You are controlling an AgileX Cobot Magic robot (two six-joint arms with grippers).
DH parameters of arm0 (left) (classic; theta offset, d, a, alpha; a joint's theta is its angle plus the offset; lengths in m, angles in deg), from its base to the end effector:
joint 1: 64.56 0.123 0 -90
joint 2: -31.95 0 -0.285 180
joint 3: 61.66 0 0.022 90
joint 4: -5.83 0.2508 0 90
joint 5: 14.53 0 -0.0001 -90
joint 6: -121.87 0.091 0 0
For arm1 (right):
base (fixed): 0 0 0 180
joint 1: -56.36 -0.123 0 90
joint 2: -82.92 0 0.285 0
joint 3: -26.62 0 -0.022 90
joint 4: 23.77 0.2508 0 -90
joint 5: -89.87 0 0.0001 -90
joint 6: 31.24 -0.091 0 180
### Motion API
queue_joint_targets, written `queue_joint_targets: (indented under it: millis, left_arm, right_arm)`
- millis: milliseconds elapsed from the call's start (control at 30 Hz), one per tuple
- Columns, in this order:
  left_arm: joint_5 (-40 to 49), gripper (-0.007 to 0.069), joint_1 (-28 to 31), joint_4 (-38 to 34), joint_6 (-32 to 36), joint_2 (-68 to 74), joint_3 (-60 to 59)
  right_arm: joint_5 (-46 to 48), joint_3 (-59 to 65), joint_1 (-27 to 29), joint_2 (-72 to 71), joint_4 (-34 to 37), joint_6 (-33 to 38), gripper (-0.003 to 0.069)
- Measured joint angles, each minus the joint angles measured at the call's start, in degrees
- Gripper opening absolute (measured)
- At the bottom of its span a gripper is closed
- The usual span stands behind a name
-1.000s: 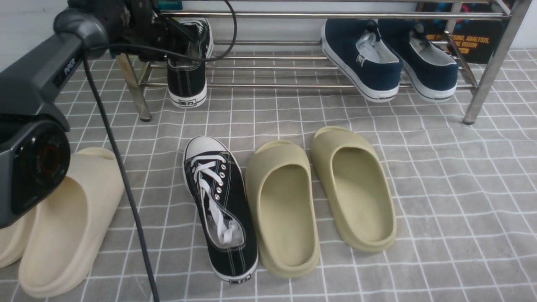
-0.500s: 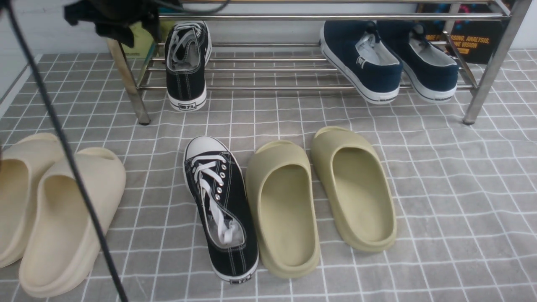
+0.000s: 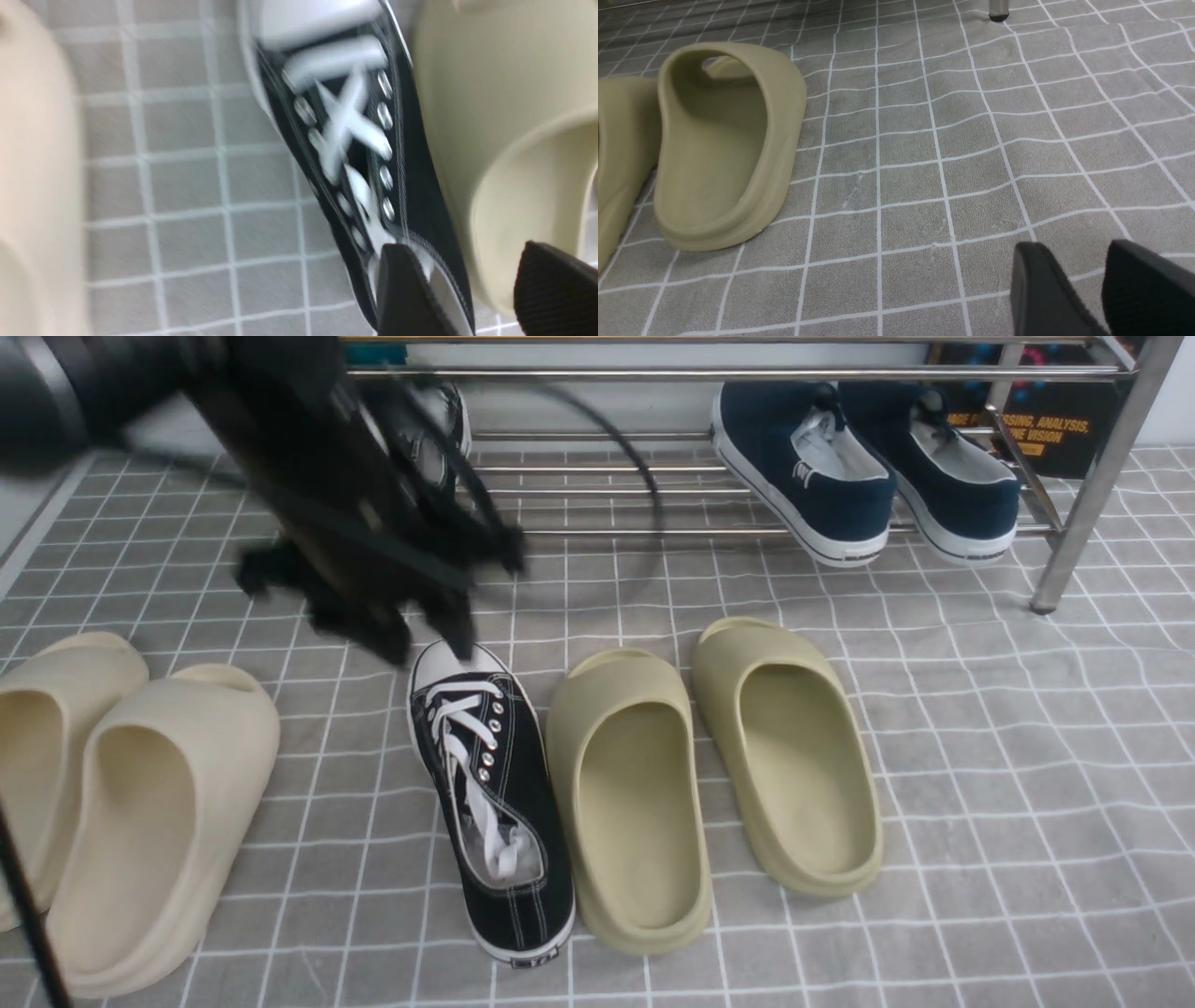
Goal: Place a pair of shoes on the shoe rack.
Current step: Use the left arm to grab the shoe closest to it
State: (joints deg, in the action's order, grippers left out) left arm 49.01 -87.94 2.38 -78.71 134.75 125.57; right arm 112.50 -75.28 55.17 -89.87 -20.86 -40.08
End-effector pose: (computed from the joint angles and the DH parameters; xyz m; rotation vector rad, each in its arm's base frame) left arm 0.3168 -0.1423 0.3136 0.0450 2.8125 -0.2708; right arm 0.0519 0.0029 0.1731 0.1566 1.8804 0.1704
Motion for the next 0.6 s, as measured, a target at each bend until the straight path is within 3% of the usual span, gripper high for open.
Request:
queue_joint_targets:
  millis: [100, 233, 500, 600]
  left_arm:
    - [-9.41, 0.0345, -4.37, 6.58, -9.27, -1.17, -10.06]
    - [-16.74, 0.0378, -5.7, 9.07, -15.7, -0.32, -16.12]
    - [-20.97, 0.04, -5.94, 10.18, -18.38, 2.74, -21.12]
    - [-21.83, 0.0328, -5.98, 11.12, -18.37, 4.3, -21.18]
  right_arm:
    - [0.0, 0.0, 0.0, 0.0, 0.0, 0.0, 0.0239]
    - [0.0, 0.0, 0.0, 0.0, 0.0, 0.0, 0.0239]
    - [0.0, 0.0, 0.0, 0.0, 0.0, 0.0, 0.0239]
    - [0.0, 0.0, 0.0, 0.0, 0.0, 0.0, 0.0239]
